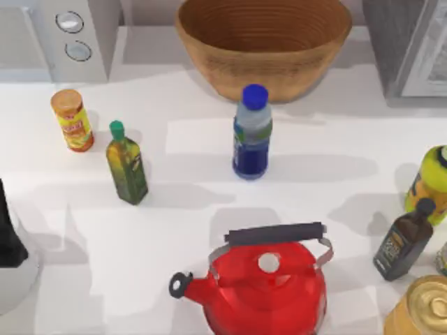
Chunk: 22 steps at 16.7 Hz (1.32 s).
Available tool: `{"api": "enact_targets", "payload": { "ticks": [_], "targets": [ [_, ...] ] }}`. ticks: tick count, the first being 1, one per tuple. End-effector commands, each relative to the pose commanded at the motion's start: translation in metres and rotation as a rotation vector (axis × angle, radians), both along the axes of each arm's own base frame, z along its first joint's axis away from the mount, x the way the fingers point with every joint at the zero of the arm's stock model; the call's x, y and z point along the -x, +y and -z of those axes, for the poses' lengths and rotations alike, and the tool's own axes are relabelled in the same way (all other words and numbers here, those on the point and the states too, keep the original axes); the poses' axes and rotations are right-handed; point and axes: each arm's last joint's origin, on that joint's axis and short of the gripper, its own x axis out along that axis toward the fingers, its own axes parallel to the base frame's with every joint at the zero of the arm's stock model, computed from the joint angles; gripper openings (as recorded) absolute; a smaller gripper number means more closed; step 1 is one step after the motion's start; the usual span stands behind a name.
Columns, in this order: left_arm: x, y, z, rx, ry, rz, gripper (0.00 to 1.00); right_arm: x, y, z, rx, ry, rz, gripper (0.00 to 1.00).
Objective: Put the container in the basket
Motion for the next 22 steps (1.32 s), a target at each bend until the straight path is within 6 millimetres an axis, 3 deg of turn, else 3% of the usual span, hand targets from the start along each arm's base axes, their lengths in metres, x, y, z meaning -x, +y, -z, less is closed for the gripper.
{"api": "enact_targets", "payload": {
  "ticks": [5,11,17,22],
  "targets": [
    [-0.002,-0.001,-0.008,0.000,-0.014,0.016,1.00,0.000,0.000,0.000,0.000,0.000,0.000,1.00],
    [-0.024,-0.014,-0.044,0.006,-0.061,0.139,1.00,0.000,0.000,0.000,0.000,0.000,0.000,1.00],
    [-0.083,-0.048,-0.072,0.017,-0.097,0.343,1.00,0.000,0.000,0.000,0.000,0.000,0.000,1.00],
    [-0.143,-0.097,-0.055,0.021,-0.110,0.528,1.00,0.000,0.000,0.000,0.000,0.000,0.000,1.00]
  ]
}}
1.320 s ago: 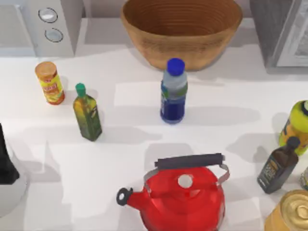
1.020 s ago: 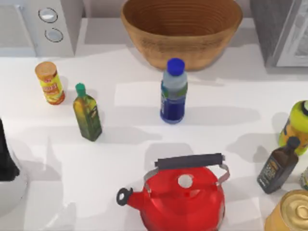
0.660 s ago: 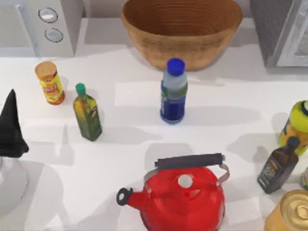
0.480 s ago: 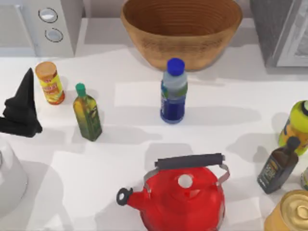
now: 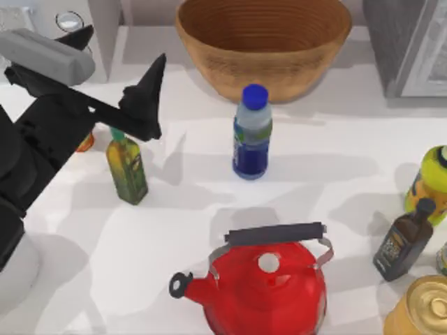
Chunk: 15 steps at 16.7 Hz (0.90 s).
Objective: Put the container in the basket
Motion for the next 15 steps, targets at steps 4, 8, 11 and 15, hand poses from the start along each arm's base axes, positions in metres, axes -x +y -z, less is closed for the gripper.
{"api": "enact_targets", "payload": {
  "ticks": [4,8,11,15],
  "targets": [
    [-0.034,-0.043,0.046,-0.010,0.005,0.133,1.00,0.000,0.000,0.000,0.000,0.000,0.000,1.00],
    [-0.046,-0.073,0.106,-0.028,0.031,0.231,1.00,0.000,0.000,0.000,0.000,0.000,0.000,1.00],
    [-0.044,-0.081,0.146,-0.046,0.063,0.270,1.00,0.000,0.000,0.000,0.000,0.000,0.000,1.00],
    [-0.039,-0.078,0.175,-0.063,0.100,0.278,1.00,0.000,0.000,0.000,0.000,0.000,0.000,1.00]
  ]
}}
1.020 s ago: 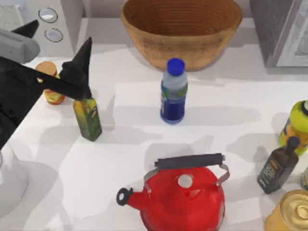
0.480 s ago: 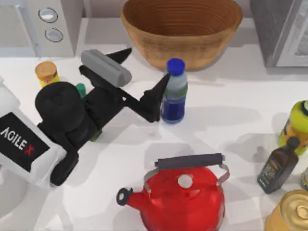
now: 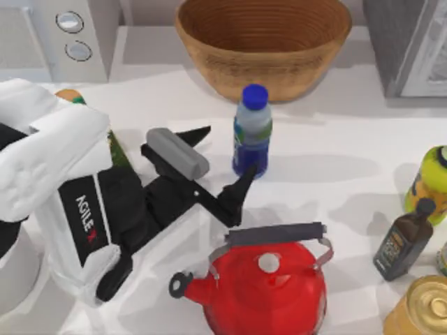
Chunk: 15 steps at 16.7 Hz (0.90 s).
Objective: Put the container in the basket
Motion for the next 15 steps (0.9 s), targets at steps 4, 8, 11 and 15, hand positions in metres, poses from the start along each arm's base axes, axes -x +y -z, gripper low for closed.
{"api": "enact_targets", "payload": {
  "ticks": [4,8,11,15],
  "targets": [
    [0.000,0.000,0.000,0.000,0.001,0.000,1.00,0.000,0.000,0.000,0.000,0.000,0.000,1.00],
    [-0.008,-0.006,0.001,-0.002,0.004,-0.002,1.00,0.000,0.000,0.000,0.000,0.000,0.000,1.00],
    [-0.029,-0.028,0.001,0.003,-0.005,0.000,1.00,0.000,0.000,0.000,0.000,0.000,0.000,1.00],
    [-0.048,-0.050,0.001,0.000,0.000,0.000,1.00,0.000,0.000,0.000,0.000,0.000,0.000,1.00]
  ]
}}
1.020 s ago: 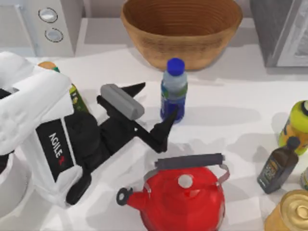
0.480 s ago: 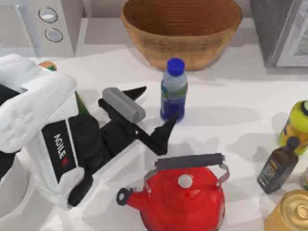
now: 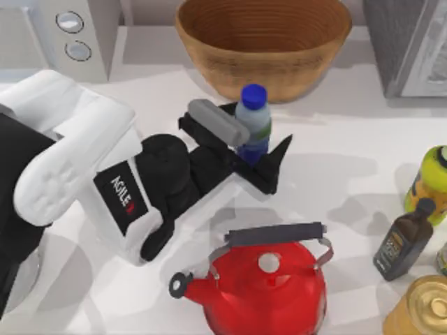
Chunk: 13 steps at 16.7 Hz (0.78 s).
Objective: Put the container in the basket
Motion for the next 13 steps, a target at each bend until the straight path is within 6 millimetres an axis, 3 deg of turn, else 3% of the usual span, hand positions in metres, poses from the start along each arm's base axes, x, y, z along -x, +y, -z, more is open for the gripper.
{"api": "enact_targets", "payload": {
  "ticks": [4,13],
  "targets": [
    [-0.0006,-0.0008,0.0000,0.000,0.001,0.000,1.00,0.0000,0.0000,0.0000,0.000,0.000,0.000,1.00],
    [-0.0006,-0.0008,0.0000,0.000,0.001,0.000,0.32,0.0000,0.0000,0.0000,0.000,0.000,0.000,1.00]
  ]
}}
